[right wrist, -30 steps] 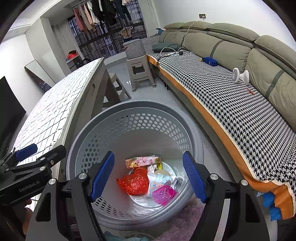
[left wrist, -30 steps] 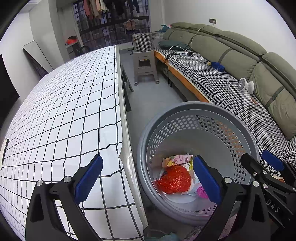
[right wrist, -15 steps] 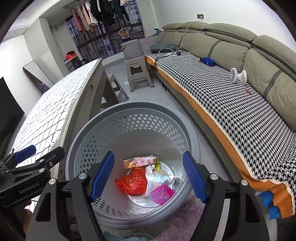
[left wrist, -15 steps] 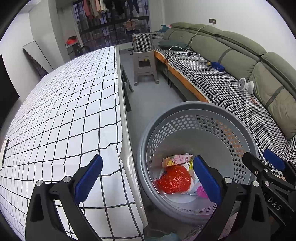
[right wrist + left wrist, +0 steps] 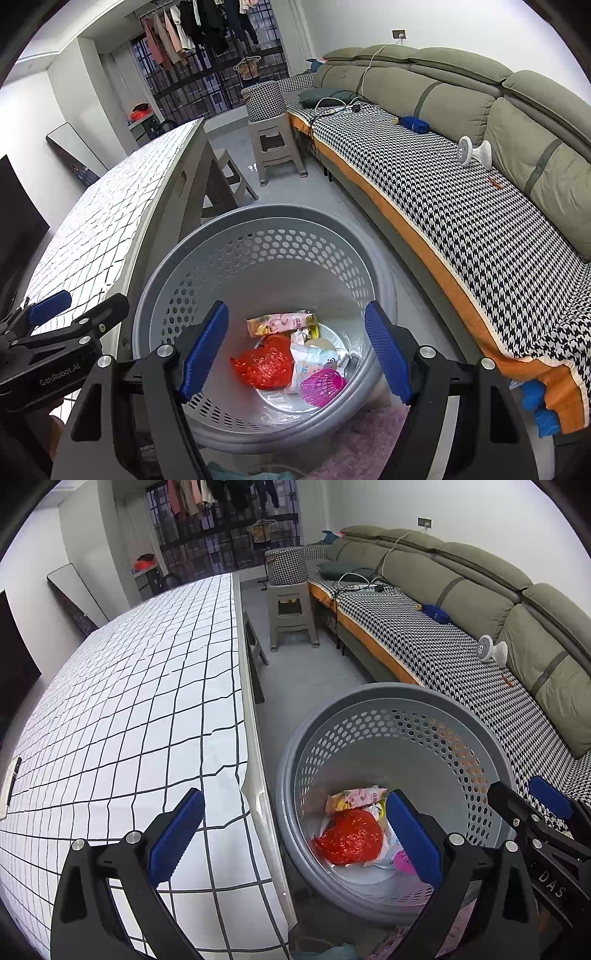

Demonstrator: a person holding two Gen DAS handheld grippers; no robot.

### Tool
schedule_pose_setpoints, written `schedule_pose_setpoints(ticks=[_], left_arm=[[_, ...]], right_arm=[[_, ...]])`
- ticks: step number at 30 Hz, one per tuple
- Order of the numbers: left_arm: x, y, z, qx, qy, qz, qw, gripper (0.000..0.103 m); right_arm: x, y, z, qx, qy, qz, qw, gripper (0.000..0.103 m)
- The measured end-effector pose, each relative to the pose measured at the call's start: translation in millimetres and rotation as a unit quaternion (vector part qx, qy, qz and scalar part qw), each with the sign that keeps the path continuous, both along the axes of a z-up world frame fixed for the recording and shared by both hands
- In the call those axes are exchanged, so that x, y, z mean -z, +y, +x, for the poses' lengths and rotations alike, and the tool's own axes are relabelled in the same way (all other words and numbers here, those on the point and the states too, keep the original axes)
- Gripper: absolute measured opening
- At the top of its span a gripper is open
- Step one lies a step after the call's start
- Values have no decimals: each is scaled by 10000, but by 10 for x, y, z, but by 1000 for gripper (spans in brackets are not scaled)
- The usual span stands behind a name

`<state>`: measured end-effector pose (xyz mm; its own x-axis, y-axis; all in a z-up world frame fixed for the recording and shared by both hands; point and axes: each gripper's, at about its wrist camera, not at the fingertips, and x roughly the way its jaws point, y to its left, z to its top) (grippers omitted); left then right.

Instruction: Collect trash

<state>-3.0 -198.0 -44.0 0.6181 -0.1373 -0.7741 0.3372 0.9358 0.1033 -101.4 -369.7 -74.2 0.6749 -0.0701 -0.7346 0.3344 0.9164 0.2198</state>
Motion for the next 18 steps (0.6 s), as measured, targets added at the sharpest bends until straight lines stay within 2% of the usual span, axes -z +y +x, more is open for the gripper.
schedule_pose_setpoints(ticks=[18], left_arm=[[48, 43, 32, -147, 69, -39, 9999, 97]], right_arm=[[25, 20, -14, -11, 11, -4, 10000, 73]])
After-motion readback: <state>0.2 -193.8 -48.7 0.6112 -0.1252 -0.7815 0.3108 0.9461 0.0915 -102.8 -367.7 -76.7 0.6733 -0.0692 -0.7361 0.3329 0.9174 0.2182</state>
